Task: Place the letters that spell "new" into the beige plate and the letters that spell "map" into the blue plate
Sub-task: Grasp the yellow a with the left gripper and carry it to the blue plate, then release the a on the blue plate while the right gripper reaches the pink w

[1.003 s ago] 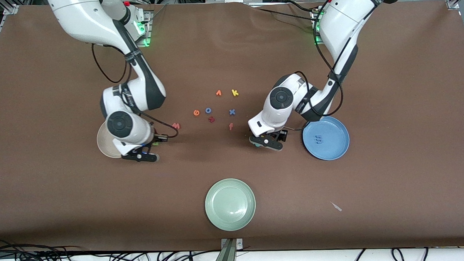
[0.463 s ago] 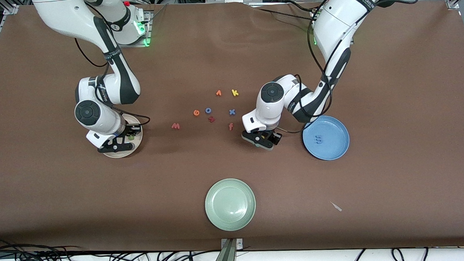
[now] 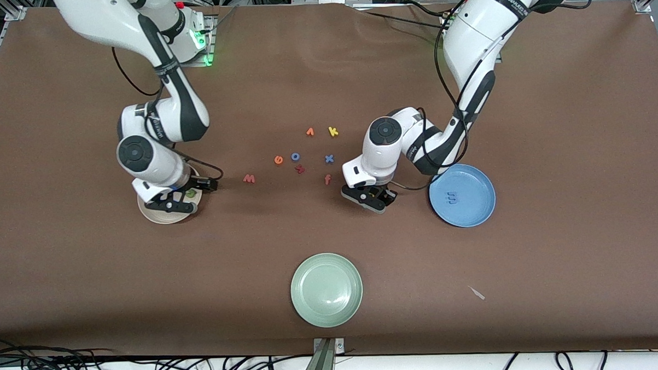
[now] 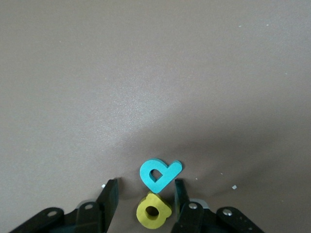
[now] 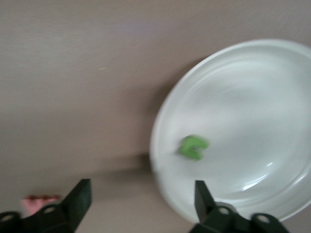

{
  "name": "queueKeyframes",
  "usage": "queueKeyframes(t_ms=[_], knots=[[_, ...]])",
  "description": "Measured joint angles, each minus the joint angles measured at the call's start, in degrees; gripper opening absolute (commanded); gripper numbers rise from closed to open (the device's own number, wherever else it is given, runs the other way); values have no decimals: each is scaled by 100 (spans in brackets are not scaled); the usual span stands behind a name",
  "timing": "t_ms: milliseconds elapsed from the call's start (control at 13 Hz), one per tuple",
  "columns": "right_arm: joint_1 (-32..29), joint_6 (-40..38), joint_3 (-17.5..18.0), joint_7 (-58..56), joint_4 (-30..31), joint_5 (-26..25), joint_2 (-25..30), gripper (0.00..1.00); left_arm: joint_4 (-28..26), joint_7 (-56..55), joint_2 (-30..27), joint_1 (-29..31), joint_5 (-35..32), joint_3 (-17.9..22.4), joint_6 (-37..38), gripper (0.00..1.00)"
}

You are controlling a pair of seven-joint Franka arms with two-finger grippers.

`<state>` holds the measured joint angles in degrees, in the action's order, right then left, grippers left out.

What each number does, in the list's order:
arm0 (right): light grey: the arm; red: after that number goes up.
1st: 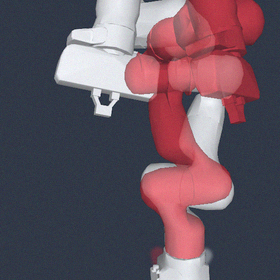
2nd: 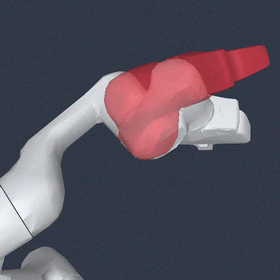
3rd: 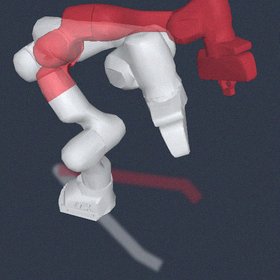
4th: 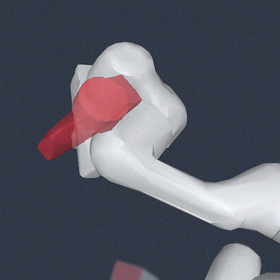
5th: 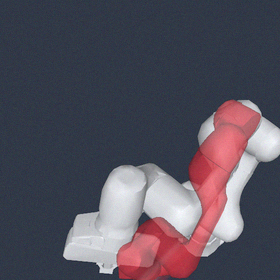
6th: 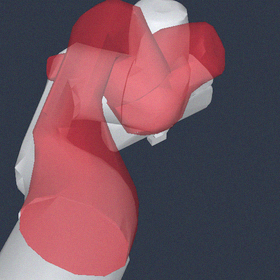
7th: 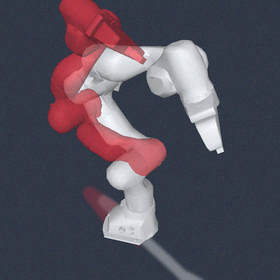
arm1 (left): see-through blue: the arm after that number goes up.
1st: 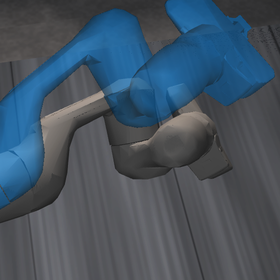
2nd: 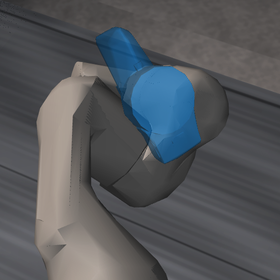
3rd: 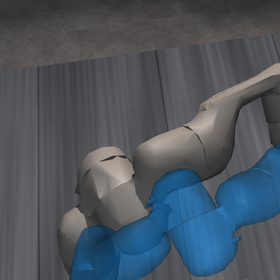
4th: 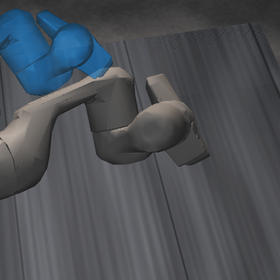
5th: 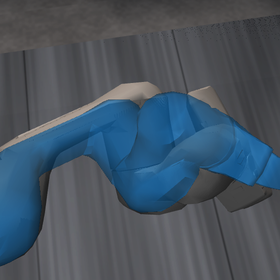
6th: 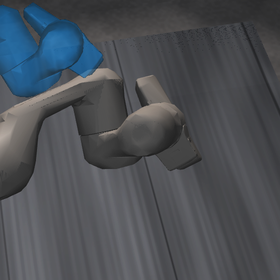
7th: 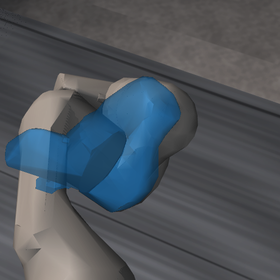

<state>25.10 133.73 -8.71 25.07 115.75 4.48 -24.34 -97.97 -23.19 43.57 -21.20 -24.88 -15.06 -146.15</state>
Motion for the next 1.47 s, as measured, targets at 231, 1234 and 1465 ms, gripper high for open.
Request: queueKeyframes(t_ms=[231,1234,1465], knots=[[78,41,304,1505,-75,5,0,100,1,-4,-21,3,0,-30,102,33],[454,539,520,5722,-76,27,-73,100,211,646,-800,489,391,-83,2247,14],[449,603,511,6508,-75,32,-162,100,207,2965,-1085,1474,1021,-71,2731,22]])
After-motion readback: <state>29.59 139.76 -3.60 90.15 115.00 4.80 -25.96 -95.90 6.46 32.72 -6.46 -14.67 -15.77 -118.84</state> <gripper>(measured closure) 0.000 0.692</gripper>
